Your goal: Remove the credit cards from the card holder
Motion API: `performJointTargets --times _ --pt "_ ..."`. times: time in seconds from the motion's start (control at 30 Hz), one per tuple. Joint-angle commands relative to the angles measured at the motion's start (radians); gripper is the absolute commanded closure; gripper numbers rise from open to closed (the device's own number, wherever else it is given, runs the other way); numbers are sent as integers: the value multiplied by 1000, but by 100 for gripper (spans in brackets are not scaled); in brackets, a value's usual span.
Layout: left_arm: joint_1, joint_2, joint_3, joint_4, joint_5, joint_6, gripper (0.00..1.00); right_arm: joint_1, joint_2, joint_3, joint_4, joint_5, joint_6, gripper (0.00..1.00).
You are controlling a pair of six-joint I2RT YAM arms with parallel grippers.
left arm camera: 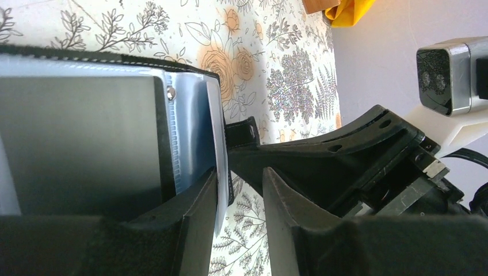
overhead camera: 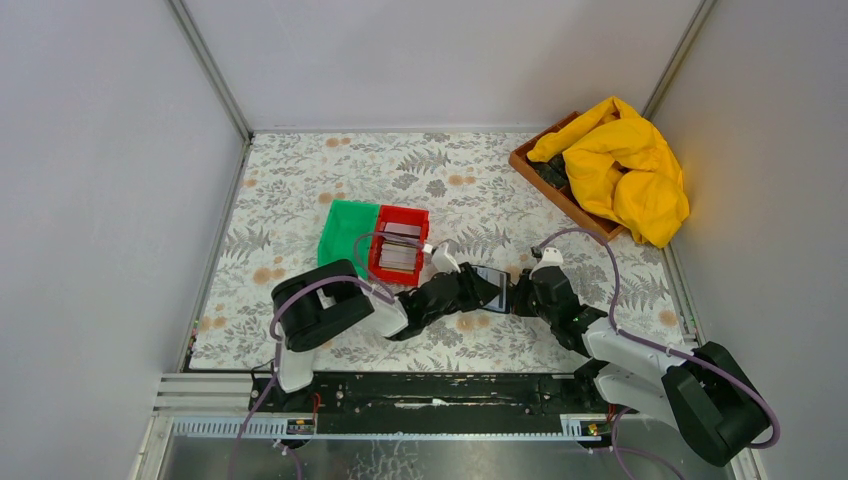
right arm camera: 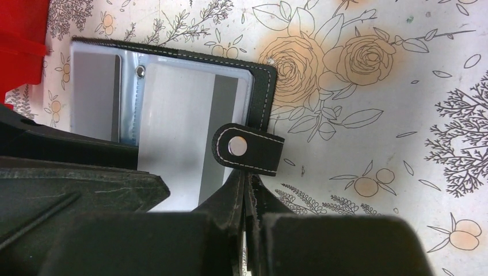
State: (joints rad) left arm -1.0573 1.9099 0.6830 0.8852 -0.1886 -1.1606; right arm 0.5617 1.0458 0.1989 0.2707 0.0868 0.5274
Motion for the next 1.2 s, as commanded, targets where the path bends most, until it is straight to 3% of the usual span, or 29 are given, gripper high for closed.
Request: performJointTargets --times 0.0,0.3,1.17 --pt "1 37 50 54 48 9 60 4 13 23 13 -57 -5 100" --pt "2 47 51 55 66 15 63 3 17 24 15 -56 -4 100" --pt "74 -74 -148 106 49 23 66 3 34 36 7 -47 -6 100"
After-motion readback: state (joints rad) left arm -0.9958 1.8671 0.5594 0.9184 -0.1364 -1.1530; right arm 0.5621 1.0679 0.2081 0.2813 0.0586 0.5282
